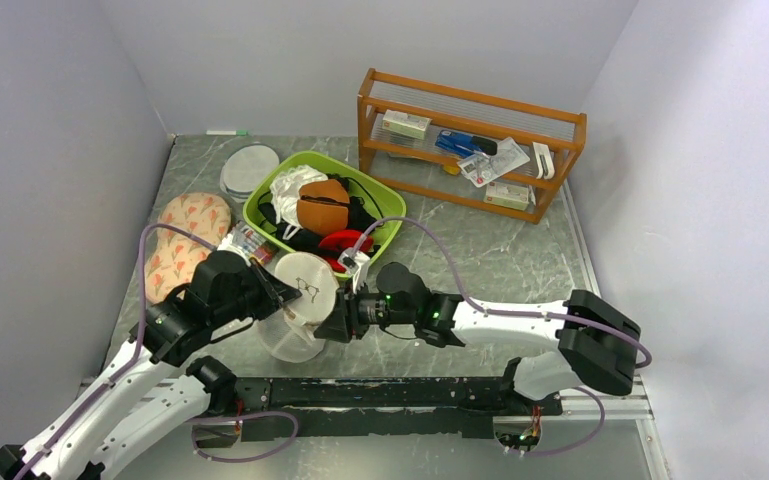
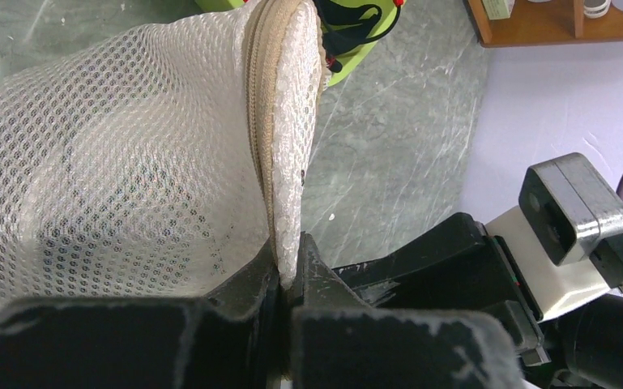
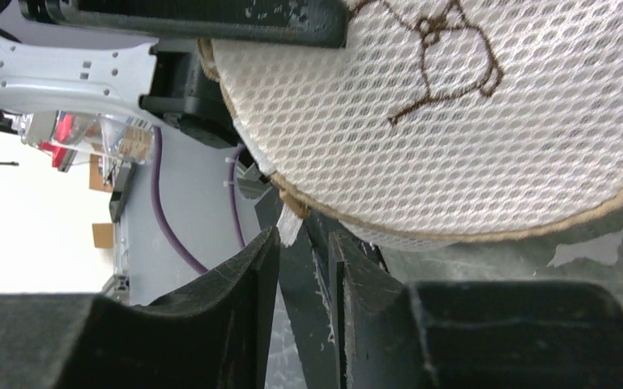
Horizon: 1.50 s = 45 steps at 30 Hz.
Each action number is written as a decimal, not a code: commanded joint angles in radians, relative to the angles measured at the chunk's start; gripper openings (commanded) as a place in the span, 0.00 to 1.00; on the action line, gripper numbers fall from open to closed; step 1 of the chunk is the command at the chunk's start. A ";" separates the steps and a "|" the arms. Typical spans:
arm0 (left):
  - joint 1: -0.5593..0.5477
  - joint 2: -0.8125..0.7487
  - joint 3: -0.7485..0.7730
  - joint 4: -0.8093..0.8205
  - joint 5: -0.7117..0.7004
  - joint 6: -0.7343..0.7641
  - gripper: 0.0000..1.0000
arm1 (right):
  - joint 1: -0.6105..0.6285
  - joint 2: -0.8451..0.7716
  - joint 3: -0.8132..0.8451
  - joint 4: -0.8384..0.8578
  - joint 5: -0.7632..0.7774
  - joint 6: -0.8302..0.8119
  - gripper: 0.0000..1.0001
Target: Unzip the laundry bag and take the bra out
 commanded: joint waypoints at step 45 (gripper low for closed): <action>-0.002 -0.013 -0.009 0.042 0.008 -0.015 0.07 | 0.045 0.107 0.068 0.104 0.129 0.012 0.08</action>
